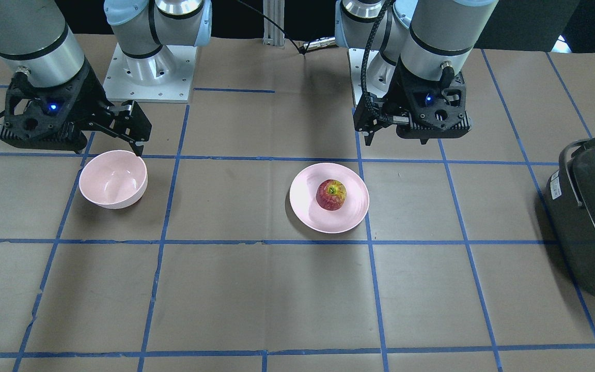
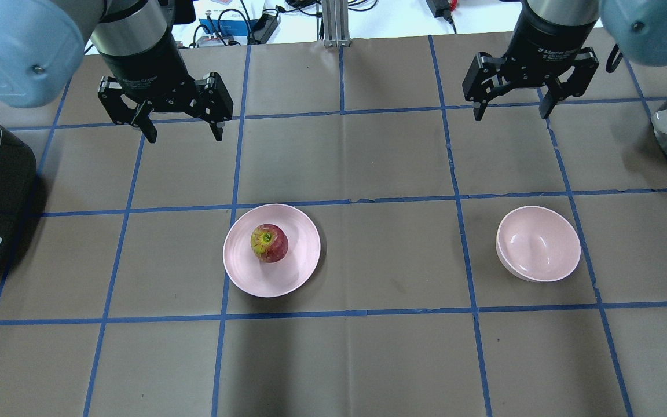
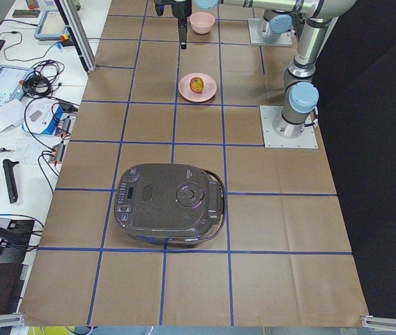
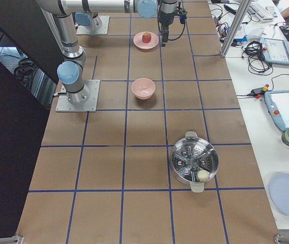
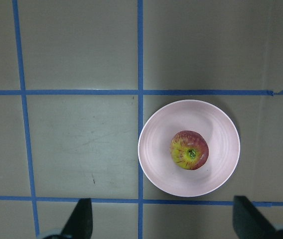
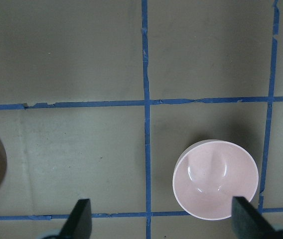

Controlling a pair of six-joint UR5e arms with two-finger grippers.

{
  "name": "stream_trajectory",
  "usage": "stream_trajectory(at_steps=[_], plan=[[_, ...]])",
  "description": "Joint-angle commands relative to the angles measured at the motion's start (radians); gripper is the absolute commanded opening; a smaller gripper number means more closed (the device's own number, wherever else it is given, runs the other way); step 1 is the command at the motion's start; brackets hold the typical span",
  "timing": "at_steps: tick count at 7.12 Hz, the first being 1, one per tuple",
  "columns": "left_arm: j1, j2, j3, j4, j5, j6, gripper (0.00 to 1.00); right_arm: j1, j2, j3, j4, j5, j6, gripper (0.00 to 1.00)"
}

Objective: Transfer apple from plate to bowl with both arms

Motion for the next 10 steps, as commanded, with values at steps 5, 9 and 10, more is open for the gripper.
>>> stream_trajectory(at_steps=[5, 9, 10], plan=[[-0.011, -0.055, -0.148, 0.103, -0.060, -0.021, 1.00, -0.198, 0.030, 0.291, -0.201, -0.107, -0.123, 1.00], [-0.082, -0.142, -0.434, 0.495, -0.060, -0.026, 1.00, -0.368, 0.117, 0.595, -0.665, -0.090, -0.377, 1.00], [-0.118, -0.194, -0.438, 0.543, -0.060, -0.078, 1.00, -0.368, 0.118, 0.625, -0.682, -0.090, -0.379, 0.75]])
